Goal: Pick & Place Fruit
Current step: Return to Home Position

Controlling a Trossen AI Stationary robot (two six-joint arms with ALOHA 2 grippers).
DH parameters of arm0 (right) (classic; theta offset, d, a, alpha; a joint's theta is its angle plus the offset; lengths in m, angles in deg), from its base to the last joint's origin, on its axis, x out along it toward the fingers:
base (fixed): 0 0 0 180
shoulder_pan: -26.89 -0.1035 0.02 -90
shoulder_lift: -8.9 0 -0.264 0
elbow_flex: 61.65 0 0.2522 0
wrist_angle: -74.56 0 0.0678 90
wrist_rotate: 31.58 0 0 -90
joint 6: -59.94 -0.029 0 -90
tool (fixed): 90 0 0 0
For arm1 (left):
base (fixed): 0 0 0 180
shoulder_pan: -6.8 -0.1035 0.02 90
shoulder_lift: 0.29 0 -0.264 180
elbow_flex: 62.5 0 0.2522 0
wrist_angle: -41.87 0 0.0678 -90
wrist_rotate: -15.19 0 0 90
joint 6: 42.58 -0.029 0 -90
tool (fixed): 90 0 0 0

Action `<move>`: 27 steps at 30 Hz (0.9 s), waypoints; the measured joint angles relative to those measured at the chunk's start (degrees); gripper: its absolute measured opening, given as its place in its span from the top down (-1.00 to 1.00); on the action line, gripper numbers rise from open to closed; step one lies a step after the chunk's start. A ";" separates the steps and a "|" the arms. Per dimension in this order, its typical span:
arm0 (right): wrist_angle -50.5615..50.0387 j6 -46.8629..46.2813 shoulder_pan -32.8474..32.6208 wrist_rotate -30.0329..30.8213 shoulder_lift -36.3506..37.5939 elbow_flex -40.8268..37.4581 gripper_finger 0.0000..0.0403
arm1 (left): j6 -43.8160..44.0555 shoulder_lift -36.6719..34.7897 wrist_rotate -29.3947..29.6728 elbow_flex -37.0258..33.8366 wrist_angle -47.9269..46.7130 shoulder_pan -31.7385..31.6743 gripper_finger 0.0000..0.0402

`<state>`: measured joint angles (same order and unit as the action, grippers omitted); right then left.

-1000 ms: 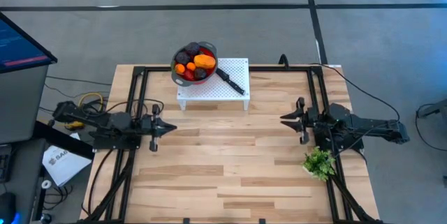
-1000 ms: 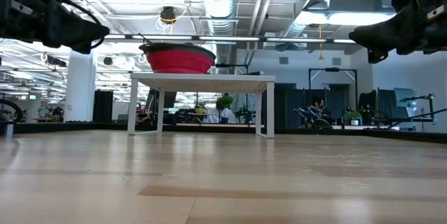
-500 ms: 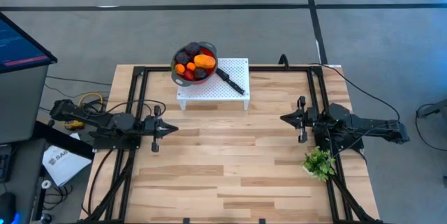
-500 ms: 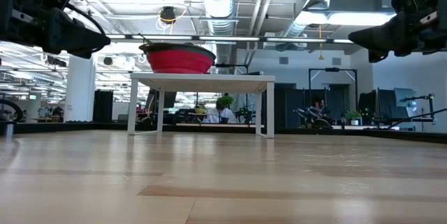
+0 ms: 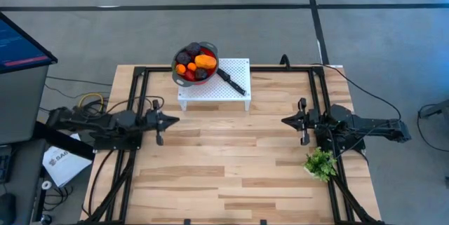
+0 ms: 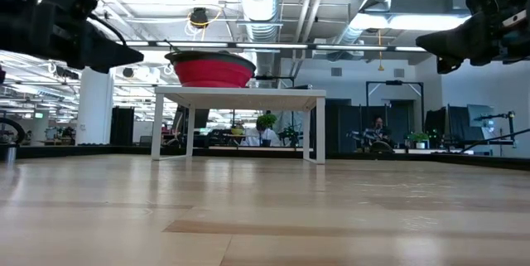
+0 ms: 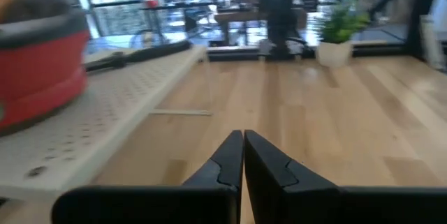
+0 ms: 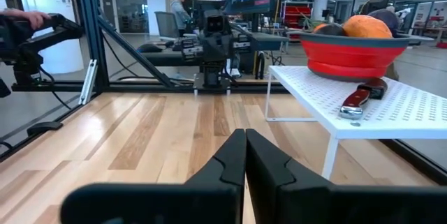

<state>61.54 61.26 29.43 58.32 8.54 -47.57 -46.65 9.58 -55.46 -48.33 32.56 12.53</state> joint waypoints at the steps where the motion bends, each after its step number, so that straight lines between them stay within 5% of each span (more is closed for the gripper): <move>1: 0.00 0.00 0.00 0.00 0.00 -0.02 0.99 | 0.00 -0.63 0.12 0.00 0.00 -0.34 0.96; 7: -0.01 0.15 0.00 -0.03 0.00 -0.02 1.00 | -0.01 -9.73 -0.10 -0.02 0.49 -0.18 0.97; 27: 0.02 0.18 -1.40 -0.52 -0.76 -0.02 1.00 | 0.02 -6.36 -0.12 -0.04 6.69 -0.01 0.97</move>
<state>61.55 61.44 28.03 57.79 7.77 -47.59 -46.63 3.21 -55.58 -48.38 39.25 12.52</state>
